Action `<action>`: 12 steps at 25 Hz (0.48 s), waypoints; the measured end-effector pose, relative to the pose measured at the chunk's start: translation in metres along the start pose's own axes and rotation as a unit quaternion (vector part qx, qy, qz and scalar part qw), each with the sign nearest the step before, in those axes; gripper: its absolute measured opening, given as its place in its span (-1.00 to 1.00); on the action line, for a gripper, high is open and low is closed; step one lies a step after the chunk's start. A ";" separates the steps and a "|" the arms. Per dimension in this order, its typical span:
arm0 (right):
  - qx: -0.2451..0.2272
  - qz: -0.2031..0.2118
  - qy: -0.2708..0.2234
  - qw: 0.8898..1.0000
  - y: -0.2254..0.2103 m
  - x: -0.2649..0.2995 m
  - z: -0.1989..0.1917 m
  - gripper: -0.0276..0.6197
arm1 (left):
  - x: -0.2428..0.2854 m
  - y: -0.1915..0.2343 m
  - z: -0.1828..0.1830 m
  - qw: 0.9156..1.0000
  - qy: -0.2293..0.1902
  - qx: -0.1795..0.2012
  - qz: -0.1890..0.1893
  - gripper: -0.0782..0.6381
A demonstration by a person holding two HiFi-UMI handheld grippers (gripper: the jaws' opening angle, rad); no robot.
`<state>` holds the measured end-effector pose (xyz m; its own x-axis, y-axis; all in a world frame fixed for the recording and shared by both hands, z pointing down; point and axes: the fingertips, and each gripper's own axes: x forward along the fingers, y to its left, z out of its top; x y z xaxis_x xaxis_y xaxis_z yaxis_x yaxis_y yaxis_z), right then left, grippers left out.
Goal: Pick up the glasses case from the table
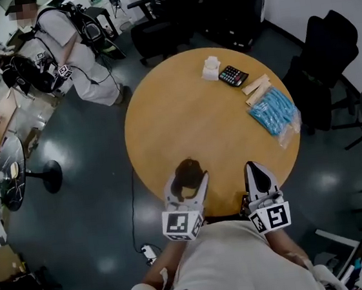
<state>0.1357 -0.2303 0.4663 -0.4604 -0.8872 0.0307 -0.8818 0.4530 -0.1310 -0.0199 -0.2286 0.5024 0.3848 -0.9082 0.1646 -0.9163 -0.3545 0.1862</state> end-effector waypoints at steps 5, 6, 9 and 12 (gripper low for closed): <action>-0.005 0.004 0.012 1.000 0.016 -0.003 -0.005 -0.87 | -0.015 -0.009 0.002 1.000 -0.011 0.008 0.010 0.06; -0.008 0.004 0.014 1.000 0.018 -0.003 -0.005 -0.87 | -0.016 -0.008 0.001 1.000 -0.009 0.010 0.010 0.06; -0.015 0.002 0.015 1.000 0.023 -0.001 -0.005 -0.87 | -0.017 -0.003 0.001 1.000 -0.006 0.017 0.015 0.06; -0.014 0.002 0.014 1.000 0.024 -0.001 -0.006 -0.87 | -0.019 -0.002 -0.002 1.000 -0.007 0.014 0.019 0.06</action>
<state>0.1138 -0.2180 0.4694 -0.4663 -0.8828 0.0572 -0.8822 0.4592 -0.1044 -0.0252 -0.2101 0.5009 0.3485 -0.9240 0.1574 -0.9330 -0.3258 0.1530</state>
